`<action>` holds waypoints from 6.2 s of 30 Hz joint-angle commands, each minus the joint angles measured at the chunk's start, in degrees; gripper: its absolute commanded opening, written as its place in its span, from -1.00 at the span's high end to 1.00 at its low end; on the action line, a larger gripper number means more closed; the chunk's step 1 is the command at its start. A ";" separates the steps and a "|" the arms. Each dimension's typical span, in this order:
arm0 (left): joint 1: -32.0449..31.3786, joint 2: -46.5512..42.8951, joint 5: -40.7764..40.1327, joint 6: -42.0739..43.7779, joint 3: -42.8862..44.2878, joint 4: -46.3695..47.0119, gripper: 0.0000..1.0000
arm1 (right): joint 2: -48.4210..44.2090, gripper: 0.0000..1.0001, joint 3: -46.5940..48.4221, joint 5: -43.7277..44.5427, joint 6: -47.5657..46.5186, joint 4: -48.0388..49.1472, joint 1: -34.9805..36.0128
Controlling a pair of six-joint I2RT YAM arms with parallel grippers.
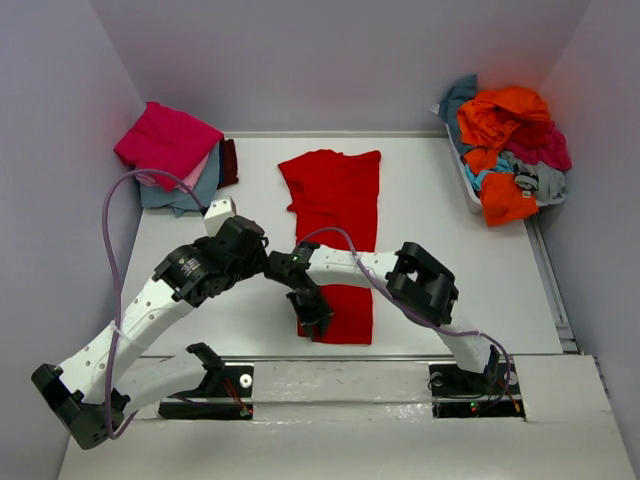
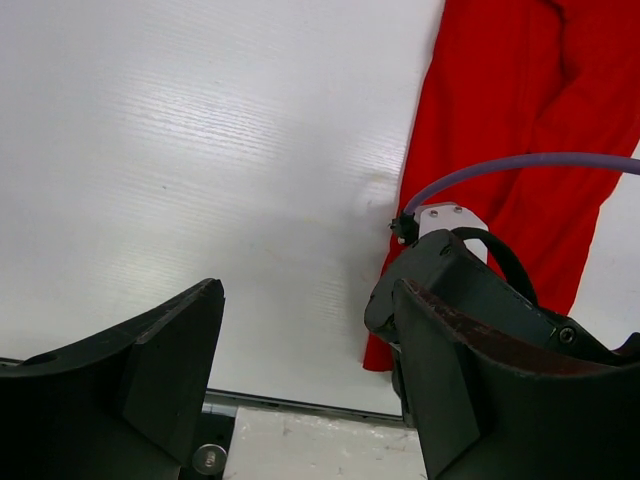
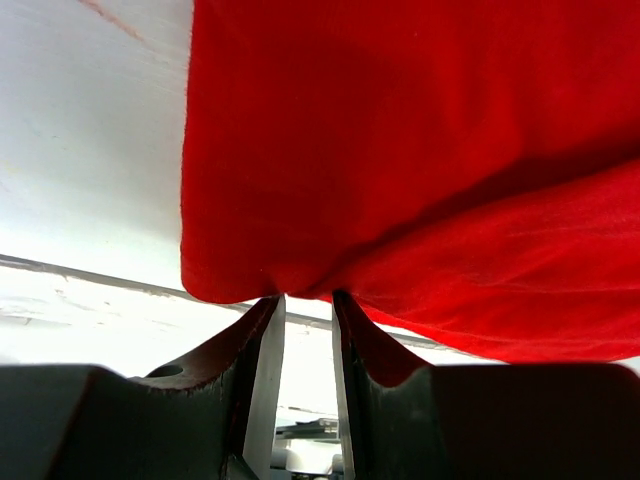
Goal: Fold and stack the t-shirts
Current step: Fold the tshirt
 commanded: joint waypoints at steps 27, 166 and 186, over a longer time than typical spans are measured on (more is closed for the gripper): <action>-0.39 -1.83 2.00 -1.07 -3.14 1.75 -0.60 | -1.29 0.86 -1.95 2.37 1.24 3.49 0.79; -12.34 5.37 9.47 -9.34 -17.47 21.70 -0.58 | -44.02 0.85 -26.65 30.23 29.46 -6.36 3.60; -12.87 8.89 13.16 -7.49 -20.01 23.02 -0.59 | -36.71 0.85 -23.48 29.00 26.99 -0.28 3.60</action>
